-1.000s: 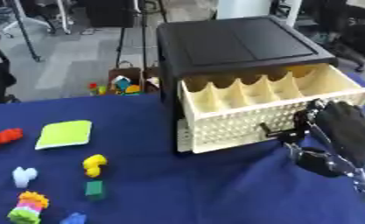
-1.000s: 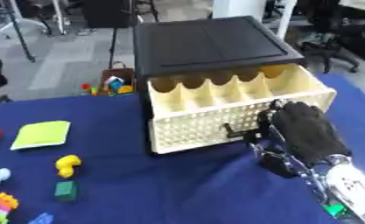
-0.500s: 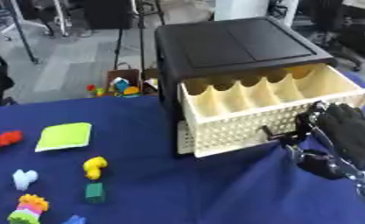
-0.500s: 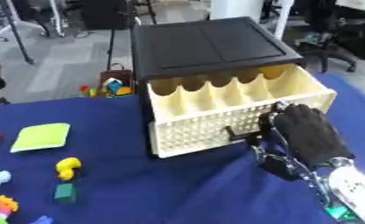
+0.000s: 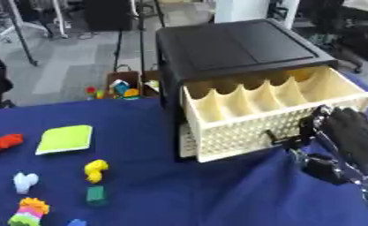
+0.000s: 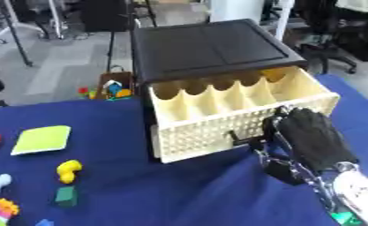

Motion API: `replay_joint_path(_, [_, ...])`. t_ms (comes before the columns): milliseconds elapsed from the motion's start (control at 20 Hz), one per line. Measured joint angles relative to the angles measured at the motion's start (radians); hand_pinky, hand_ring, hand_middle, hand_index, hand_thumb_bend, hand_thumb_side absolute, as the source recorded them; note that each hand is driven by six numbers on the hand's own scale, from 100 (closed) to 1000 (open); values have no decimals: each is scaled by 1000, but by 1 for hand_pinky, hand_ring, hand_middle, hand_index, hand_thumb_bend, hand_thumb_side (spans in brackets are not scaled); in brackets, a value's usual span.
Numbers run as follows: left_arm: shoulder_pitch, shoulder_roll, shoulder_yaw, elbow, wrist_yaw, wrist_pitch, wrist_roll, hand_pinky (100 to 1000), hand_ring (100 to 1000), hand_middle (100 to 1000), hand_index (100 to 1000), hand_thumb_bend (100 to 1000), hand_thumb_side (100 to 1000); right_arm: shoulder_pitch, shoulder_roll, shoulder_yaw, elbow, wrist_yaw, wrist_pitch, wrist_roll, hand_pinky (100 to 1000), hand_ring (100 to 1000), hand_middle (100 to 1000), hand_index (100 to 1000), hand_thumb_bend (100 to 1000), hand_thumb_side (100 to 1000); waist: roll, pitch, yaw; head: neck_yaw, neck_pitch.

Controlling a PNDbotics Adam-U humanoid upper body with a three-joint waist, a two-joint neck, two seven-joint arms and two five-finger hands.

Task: Pick up objects from table and place into drawer.

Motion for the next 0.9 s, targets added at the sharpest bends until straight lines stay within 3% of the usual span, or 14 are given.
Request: replay_joint_path(900, [0, 0, 0, 0, 0, -1, -4, 692, 767, 813, 860, 365, 1000, 53, -17, -16, -2, -24, 5, -31, 100, 100, 100, 251, 368, 226, -1, -15, -7, 6, 0])
